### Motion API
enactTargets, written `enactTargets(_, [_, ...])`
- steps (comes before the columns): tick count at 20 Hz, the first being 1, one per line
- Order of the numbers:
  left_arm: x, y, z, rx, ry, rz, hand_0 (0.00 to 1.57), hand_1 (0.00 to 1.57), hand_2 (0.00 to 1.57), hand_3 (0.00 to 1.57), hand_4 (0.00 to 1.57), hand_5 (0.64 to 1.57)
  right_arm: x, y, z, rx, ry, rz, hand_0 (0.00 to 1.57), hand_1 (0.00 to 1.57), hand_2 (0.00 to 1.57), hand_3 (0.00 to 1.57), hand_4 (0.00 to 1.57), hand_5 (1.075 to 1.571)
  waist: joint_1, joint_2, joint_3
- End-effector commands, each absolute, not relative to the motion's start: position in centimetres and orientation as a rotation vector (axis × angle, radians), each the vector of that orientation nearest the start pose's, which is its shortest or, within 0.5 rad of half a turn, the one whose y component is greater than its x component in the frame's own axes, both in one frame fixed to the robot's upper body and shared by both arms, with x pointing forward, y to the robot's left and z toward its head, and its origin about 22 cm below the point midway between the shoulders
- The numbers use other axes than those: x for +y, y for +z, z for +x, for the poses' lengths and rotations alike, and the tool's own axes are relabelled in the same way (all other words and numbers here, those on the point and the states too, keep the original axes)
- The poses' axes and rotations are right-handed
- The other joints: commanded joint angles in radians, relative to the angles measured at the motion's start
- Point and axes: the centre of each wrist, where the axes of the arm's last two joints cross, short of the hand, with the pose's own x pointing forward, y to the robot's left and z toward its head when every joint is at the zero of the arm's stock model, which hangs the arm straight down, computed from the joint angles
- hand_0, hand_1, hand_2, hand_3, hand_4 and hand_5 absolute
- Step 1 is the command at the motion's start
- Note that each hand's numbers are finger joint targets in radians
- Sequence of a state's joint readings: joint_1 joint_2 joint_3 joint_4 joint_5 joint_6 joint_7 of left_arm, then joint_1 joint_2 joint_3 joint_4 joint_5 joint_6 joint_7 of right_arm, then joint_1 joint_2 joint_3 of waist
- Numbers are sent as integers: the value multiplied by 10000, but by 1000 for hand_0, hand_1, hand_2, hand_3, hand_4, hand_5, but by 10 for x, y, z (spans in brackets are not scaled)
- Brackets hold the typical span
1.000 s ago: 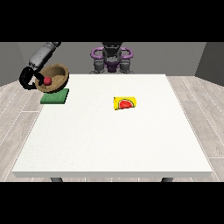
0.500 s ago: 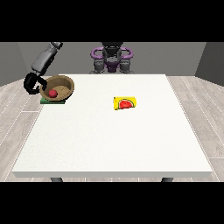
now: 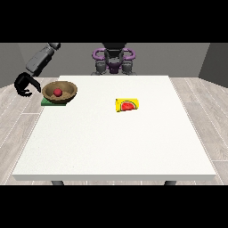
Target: Pick the cup and pour the ball into the bowl, then pick the bowl and place it on the pad
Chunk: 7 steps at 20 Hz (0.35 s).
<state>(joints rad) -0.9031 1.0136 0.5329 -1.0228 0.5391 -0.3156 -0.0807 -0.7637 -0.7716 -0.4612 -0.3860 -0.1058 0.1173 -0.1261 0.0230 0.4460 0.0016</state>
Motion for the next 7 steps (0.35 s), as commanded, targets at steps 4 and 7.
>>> enactTargets(4, [481, 371, 297, -23913, 506, 2433, 0, 0, 0, 0, 0, 1515, -504, 152, 354, -15024, -2632, -4521, 325, 325, 400, 517, 0, 1493, -221, -297, -9])
enactTargets(7, [495, 353, 300, -23826, 542, 2209, 0, 0, 0, 0, 0, 1515, -523, 187, 344, -15369, -2739, -4291, 134, 134, 280, 375, 0, 1467, -141, -328, -18])
